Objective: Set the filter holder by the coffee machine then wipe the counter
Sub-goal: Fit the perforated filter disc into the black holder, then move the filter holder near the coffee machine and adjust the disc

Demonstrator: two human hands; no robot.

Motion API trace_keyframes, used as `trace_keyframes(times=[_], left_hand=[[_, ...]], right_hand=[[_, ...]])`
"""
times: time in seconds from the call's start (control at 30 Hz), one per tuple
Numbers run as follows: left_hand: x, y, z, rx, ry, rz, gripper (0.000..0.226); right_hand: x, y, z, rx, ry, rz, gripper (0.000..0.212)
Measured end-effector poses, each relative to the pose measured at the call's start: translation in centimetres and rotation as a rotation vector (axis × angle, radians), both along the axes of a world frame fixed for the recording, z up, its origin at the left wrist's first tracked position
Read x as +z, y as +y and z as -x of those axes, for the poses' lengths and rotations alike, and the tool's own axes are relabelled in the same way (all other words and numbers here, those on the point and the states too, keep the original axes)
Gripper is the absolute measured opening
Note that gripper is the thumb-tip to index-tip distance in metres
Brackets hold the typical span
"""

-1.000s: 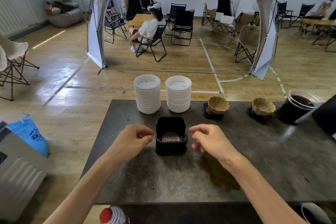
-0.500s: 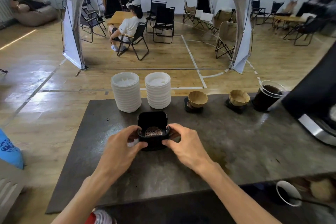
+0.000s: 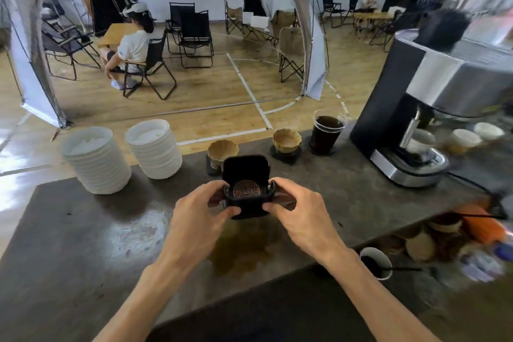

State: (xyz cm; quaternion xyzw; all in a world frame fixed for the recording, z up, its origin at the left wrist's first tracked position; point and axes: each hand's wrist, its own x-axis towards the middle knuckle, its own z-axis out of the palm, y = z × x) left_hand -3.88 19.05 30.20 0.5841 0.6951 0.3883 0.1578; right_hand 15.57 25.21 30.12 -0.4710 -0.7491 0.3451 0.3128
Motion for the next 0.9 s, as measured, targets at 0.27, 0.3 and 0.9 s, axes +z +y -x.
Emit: trace_keyframes(times=[0.27,0.3,0.9], left_hand=[[-2.1,7.6,-15.4,-0.053,0.031,0.003,0.046],[-2.5,8.2,-17.1,-0.048,0.026,0.014,0.046],[-4.1,10.2,-25.9,0.061,0.005,0.076,0.042]], right_hand=[[-0.5,5.1,-15.3,-0.125,0.016,0.028,0.050],[-0.7,5.7,-16.9,-0.126,0.009,0.036,0.051],[-3.9,9.4,-24.6,-0.082,0.014,0.088,0.055]])
